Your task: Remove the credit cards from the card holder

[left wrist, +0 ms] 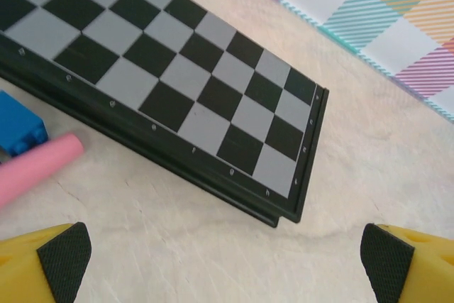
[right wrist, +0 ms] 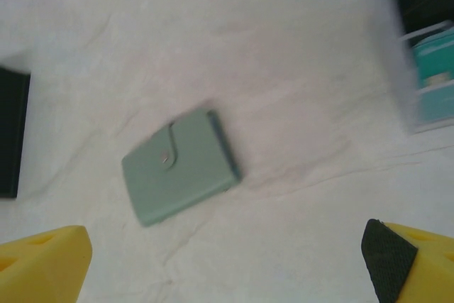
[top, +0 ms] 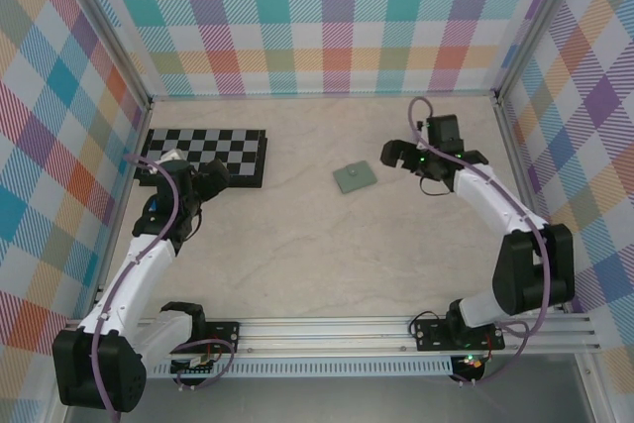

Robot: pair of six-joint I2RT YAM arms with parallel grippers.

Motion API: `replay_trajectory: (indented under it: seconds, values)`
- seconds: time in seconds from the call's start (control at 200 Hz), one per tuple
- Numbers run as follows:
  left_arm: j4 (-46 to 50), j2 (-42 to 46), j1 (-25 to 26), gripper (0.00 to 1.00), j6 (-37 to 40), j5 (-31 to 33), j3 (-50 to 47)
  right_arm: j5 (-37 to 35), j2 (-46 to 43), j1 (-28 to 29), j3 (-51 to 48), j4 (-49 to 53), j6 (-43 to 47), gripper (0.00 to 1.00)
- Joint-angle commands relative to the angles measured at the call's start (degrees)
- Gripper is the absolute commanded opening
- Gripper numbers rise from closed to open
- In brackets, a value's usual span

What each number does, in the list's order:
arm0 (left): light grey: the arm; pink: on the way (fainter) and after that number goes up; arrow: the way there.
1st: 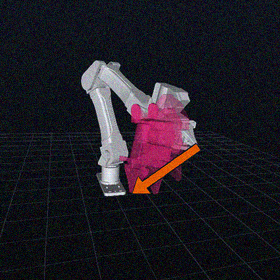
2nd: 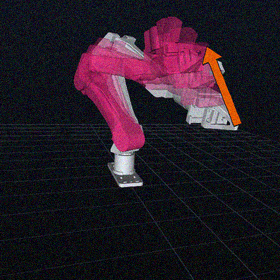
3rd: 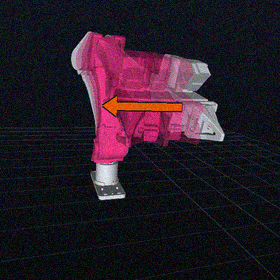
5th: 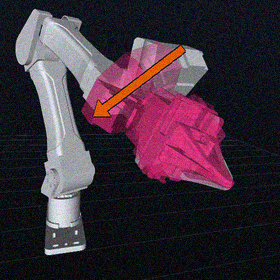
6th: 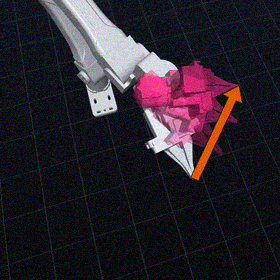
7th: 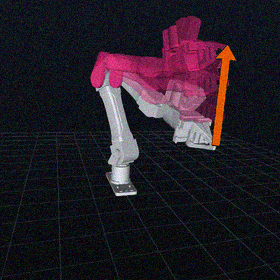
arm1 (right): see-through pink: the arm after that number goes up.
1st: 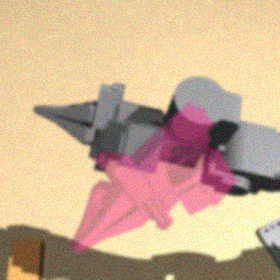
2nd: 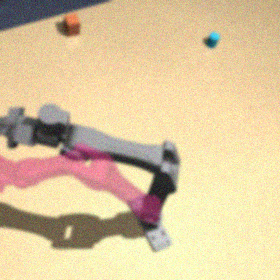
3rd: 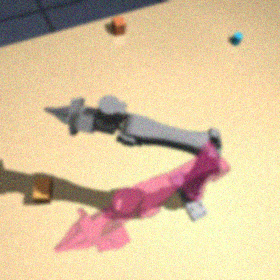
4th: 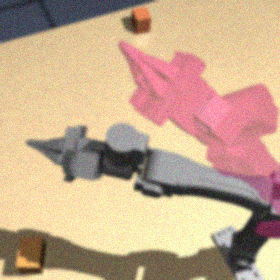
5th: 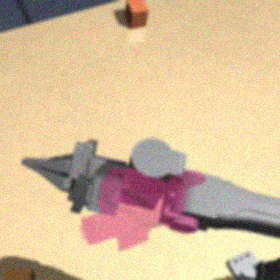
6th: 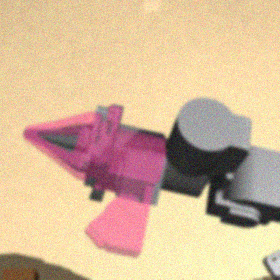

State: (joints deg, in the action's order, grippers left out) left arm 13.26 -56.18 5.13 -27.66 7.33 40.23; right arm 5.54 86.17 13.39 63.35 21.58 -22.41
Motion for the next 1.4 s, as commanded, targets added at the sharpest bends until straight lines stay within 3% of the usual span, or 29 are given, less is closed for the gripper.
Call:
replay_trajectory:
  seconds: [0.0,0.525,0.71,0.905,1.16,1.395]
  values:
    - [2.2,0.5,0.1,1.00,-3.2,-3.9,1.2,2.2,5.7,3.3,5.2,4.0,-1.3,0.97]
    - [5.0,-5.1,0.3,1.00,-3.4,-10.7,3.5,-1.1,33.7,8.0,31.2,15.6,-0.3,0.88]
    - [5.6,-6.2,0.4,1.00,-5.0,-11.3,4.1,-0.3,35.8,9.8,31.7,16.8,-1.2,0.85]
    - [7.8,-11.7,0.5,1.00,-4.7,-17.1,7.4,2.1,36.1,11.8,31.4,18.9,-1.0,0.80]
    - [4.8,-15.2,1.8,1.00,-5.8,-20.9,7.6,13.7,32.6,16.2,27.1,16.2,0.2,0.72]
    - [4.3,-19.1,4.9,1.00,-5.8,-23.8,9.4,-1.9,32.0,16.6,32.7,22.6,4.2,0.74]
